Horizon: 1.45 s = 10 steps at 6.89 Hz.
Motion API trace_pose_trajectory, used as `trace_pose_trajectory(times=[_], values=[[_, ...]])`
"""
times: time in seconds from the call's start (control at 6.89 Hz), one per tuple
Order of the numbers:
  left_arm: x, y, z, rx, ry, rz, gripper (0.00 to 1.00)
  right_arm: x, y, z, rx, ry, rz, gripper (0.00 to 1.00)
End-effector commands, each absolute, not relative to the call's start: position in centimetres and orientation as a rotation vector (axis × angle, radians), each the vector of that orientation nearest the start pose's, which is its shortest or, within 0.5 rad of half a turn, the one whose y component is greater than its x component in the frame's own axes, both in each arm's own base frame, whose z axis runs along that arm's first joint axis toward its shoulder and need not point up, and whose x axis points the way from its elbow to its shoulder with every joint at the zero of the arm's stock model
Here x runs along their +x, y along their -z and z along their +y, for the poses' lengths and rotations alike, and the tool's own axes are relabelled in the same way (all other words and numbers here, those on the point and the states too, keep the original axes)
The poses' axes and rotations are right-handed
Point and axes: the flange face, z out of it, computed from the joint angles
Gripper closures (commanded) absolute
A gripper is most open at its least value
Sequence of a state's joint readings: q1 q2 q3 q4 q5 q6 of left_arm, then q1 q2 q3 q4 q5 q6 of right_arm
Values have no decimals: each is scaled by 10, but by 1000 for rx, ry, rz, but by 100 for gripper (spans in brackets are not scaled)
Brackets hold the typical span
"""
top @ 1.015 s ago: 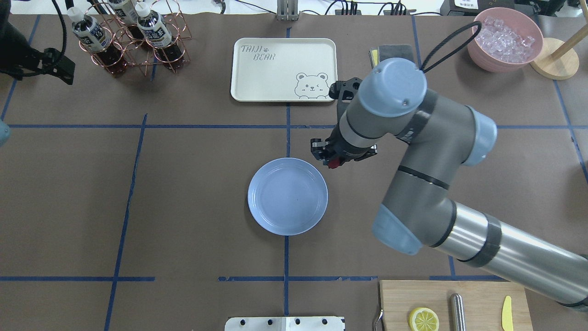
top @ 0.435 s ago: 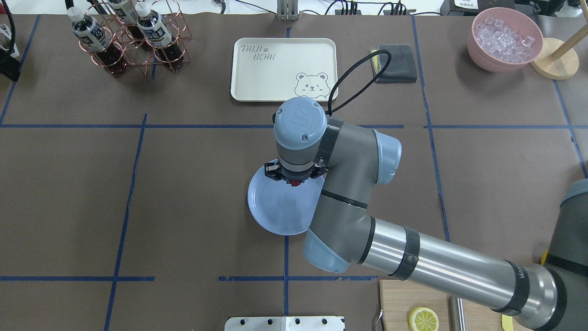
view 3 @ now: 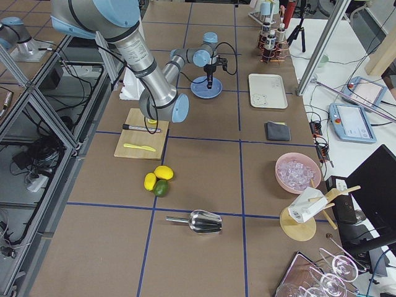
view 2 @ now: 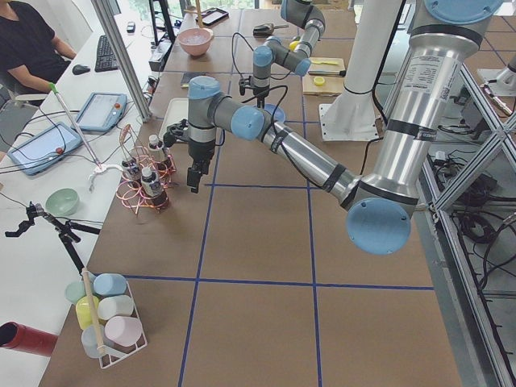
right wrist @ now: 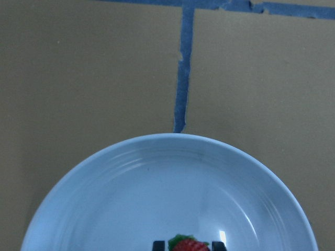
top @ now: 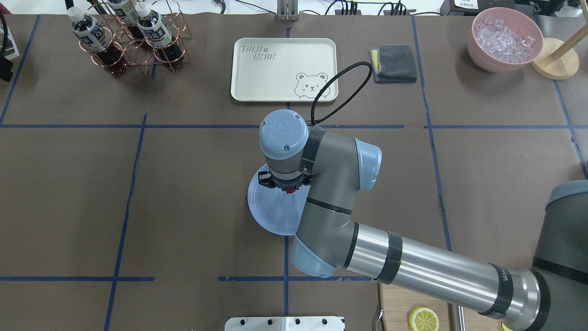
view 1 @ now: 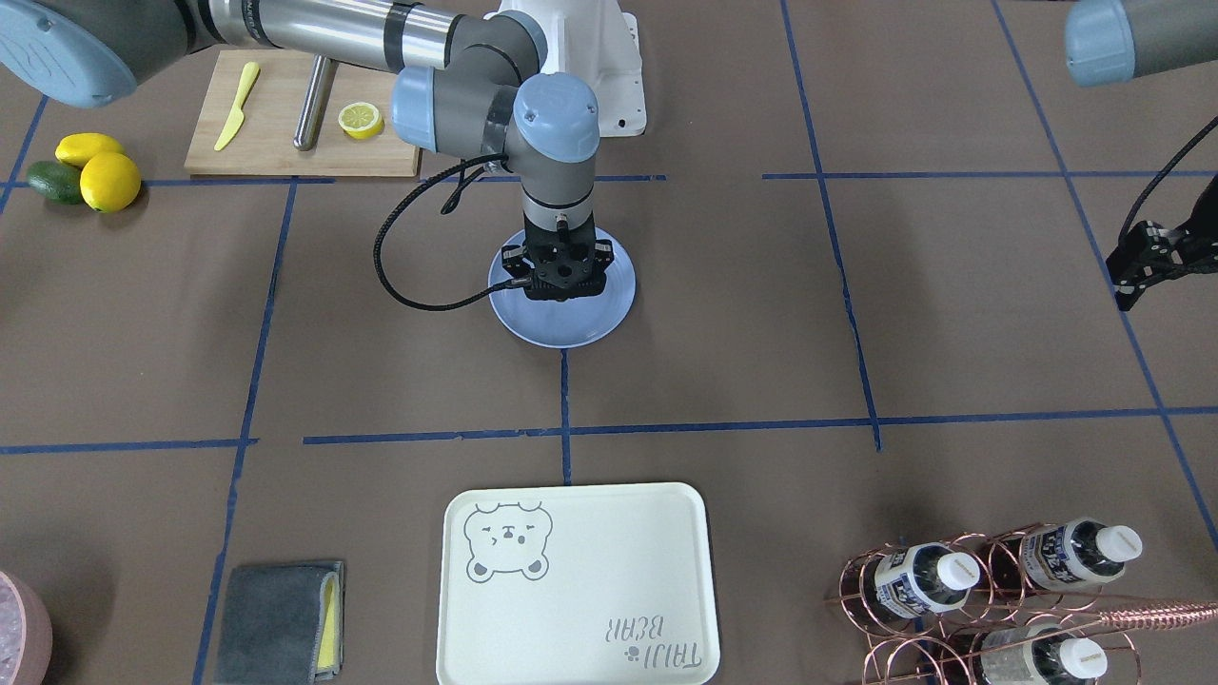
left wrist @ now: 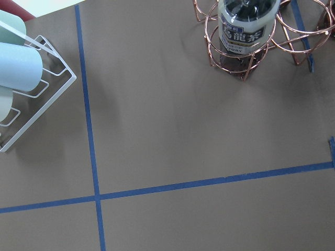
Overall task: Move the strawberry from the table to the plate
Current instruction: 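Lower the strawberry onto the plate and open the right gripper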
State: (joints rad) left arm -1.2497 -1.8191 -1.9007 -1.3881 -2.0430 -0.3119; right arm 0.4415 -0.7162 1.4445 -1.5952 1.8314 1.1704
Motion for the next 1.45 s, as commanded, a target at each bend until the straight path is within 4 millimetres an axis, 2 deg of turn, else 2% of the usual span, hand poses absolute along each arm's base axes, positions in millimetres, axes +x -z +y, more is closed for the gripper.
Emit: trace_pose_trajectory(times=[0.0,0.29,0.58,0.73,0.87,1.02,1.16,1.31], values=[[92,-404,-558,224,-103,560,0,-640,-189,-410,54,66,-743,100],[92,-408,-560,223,-101,560,0,-642,-191,-410,52,67,-740,100],[90,-412,-563,220,-96,558,0,-646,-198,-408,55,73,-751,8],[91,-412,-563,220,-97,558,0,-646,-192,-408,65,76,-776,1],[90,-412,-563,220,-96,558,0,-642,-186,-406,64,59,-791,0],[91,-414,-564,214,-93,557,0,-618,-170,-419,84,35,-818,0],[91,-416,-564,211,-94,557,0,-573,-151,-431,76,4,-827,0],[89,-417,-564,208,-89,557,0,-510,-132,-443,48,-30,-811,0]])
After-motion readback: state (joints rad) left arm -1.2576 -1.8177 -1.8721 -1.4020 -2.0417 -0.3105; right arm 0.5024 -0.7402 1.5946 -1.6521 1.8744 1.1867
